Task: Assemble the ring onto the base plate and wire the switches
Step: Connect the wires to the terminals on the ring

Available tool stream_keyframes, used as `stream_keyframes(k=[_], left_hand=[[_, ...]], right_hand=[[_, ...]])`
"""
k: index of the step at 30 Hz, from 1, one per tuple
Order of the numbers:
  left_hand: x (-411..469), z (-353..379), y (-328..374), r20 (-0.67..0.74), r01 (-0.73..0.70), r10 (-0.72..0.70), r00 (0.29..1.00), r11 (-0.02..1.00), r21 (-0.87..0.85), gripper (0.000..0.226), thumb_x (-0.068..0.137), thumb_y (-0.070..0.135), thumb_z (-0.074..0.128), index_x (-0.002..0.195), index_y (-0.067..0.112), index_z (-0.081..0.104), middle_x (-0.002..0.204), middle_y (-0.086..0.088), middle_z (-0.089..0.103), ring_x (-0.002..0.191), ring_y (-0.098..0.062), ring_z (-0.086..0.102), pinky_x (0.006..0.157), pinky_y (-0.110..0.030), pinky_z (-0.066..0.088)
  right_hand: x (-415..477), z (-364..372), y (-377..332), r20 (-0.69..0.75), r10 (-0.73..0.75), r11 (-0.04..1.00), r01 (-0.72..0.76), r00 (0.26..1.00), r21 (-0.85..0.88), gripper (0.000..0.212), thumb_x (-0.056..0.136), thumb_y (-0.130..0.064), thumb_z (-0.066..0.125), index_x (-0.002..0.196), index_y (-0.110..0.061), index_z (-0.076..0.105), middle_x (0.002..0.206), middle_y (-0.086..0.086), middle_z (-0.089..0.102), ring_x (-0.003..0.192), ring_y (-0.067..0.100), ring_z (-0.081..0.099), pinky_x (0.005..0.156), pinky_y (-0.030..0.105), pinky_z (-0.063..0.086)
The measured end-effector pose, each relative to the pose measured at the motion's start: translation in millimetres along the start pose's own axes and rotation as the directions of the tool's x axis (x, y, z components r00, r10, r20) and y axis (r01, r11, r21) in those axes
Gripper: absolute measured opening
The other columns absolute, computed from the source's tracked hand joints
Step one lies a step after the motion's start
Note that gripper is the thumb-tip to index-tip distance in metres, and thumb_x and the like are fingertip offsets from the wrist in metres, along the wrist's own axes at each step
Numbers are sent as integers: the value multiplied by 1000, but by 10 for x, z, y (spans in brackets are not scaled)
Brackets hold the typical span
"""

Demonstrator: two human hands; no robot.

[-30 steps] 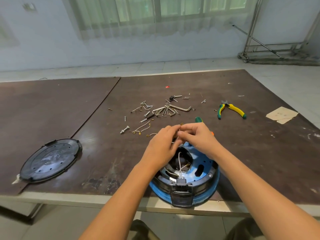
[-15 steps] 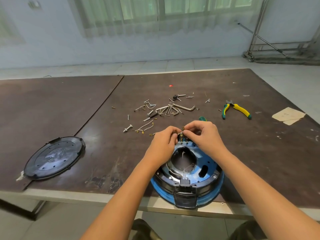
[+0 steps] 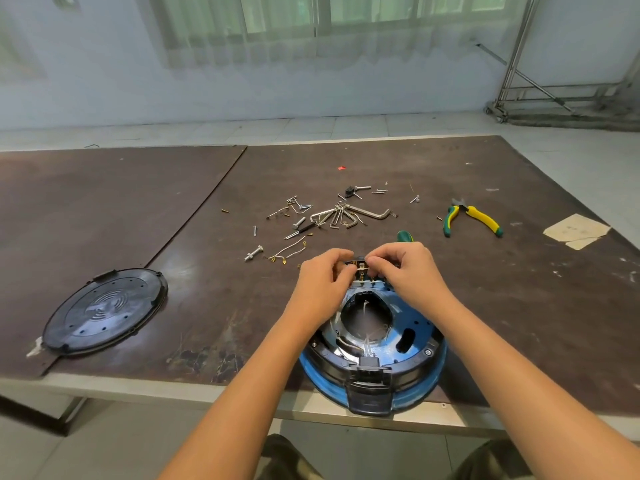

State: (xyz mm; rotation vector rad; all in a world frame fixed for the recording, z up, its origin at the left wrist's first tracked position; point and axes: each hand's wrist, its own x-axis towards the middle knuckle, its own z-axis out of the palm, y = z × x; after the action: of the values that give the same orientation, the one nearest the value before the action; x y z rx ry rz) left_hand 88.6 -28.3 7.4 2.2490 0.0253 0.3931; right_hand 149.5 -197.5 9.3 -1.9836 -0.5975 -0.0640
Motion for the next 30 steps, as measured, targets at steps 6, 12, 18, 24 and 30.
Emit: stream_keyframes(k=[6,12,18,24,30], left_hand=[[-33,9,-20,-74,-9,12,997,999,51,21,86,21,75,104,25,66,80,10,66,72,-2,61,68,-16,49],[-42,30,10,-76,-5,16,997,990,144,4,92,25,66,91,25,70,79,12,66,76,-3,61,74,-30,54],[-44,41,-9,-113,50,-12,994,940,337,9,87,26,68,78,24,69,109,6,55,106,-13,51,95,-38,46],[-24,29,-6,-36,120,-115,993,917,380,3,87,27,71,84,25,71,142,-3,40,131,-22,41,102,-41,40],[35,58,28,22,205,-236,971,882,425,5,85,32,74,85,29,71,137,1,40,127,-28,37,95,-46,36]], right_hand=[[11,37,-12,-34,63,995,-66,997,-72,13,94,-21,67,86,-18,77,77,-6,72,74,5,65,66,17,47],[5,24,-11,-130,32,995,-43,991,-87,9,91,-17,70,85,-16,76,95,-3,65,77,4,58,72,20,44],[-34,3,-18,-227,-147,972,98,963,-215,20,87,-7,63,100,-19,73,107,-7,64,110,12,54,89,10,37],[32,131,30,167,4,858,83,986,-507,44,87,-36,69,129,-32,58,131,-5,57,123,19,52,101,43,44],[126,179,112,228,-13,728,166,974,-666,76,85,-50,69,151,-29,37,135,-5,53,128,20,50,97,48,45]])
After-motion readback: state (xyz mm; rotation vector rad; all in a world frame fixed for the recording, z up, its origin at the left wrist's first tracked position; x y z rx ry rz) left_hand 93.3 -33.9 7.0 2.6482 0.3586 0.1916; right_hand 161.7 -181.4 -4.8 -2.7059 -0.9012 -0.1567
